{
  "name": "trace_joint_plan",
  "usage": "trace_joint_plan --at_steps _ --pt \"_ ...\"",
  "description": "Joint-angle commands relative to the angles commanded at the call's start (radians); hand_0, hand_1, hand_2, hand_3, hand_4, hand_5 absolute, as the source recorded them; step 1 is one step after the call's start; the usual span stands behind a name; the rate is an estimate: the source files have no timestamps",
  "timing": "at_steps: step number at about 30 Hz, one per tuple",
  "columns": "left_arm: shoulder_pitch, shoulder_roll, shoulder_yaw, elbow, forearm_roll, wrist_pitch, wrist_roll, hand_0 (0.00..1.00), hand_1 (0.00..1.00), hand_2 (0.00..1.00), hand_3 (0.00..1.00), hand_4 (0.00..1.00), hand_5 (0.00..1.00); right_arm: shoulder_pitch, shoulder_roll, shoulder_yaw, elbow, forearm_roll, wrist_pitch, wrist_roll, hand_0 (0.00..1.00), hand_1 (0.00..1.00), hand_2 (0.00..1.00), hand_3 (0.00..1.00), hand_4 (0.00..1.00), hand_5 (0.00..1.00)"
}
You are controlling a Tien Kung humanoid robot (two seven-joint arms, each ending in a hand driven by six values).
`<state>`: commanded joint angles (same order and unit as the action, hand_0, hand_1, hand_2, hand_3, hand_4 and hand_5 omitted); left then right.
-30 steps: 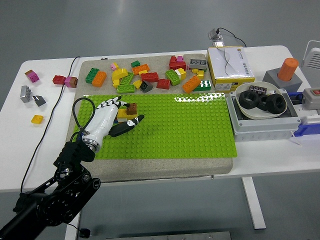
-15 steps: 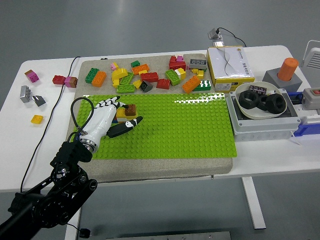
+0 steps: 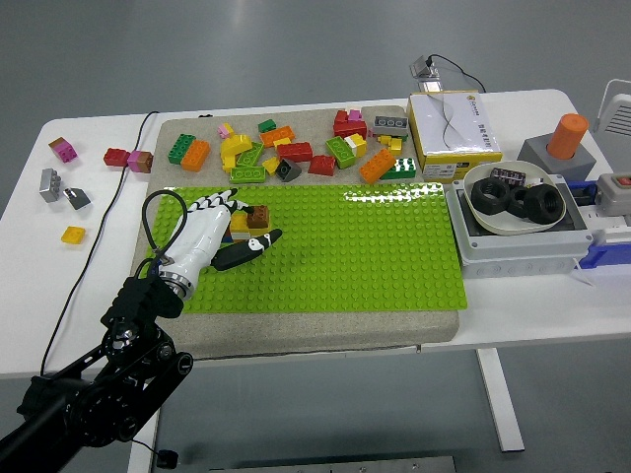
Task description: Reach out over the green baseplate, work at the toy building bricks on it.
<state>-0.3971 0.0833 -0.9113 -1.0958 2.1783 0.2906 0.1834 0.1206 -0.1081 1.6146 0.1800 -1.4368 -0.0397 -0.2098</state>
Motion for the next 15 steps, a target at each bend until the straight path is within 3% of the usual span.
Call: trace_joint_plan --at_steps 6,10,14,15 --pt "0.035 -0.009 -0.062 -0.065 0.024 0.025 -0.008 0.998 0.997 0.998 0.713 0.939 0.998 -0.004 0.001 0.008 0.000 -0.015 0.000 0.001 0.590 0.578 0.640 0.667 0.620 0.785" --pt "0.099 -0.003 -0.119 -0.139 0.011 0.063 -0.026 0.998 0.955 0.997 0.744 0.955 0.998 -0.010 0.005 0.009 0.000 -0.014 0.000 0.002 0.589 0.580 0.639 0.666 0.620 0.786" --pt "0.184 0.008 -0.167 -0.229 -0.083 0.111 -0.086 0.998 0.955 0.997 0.744 0.955 0.998 -0.020 0.012 0.002 0.000 0.002 -0.001 0.003 0.589 0.580 0.639 0.666 0.620 0.786" --pt "0.202 0.011 -0.169 -0.247 -0.117 0.126 -0.108 0.872 0.792 0.823 0.755 0.892 0.998 -0.022 0.013 -0.001 0.000 0.005 0.000 0.003 0.589 0.580 0.641 0.666 0.620 0.787"
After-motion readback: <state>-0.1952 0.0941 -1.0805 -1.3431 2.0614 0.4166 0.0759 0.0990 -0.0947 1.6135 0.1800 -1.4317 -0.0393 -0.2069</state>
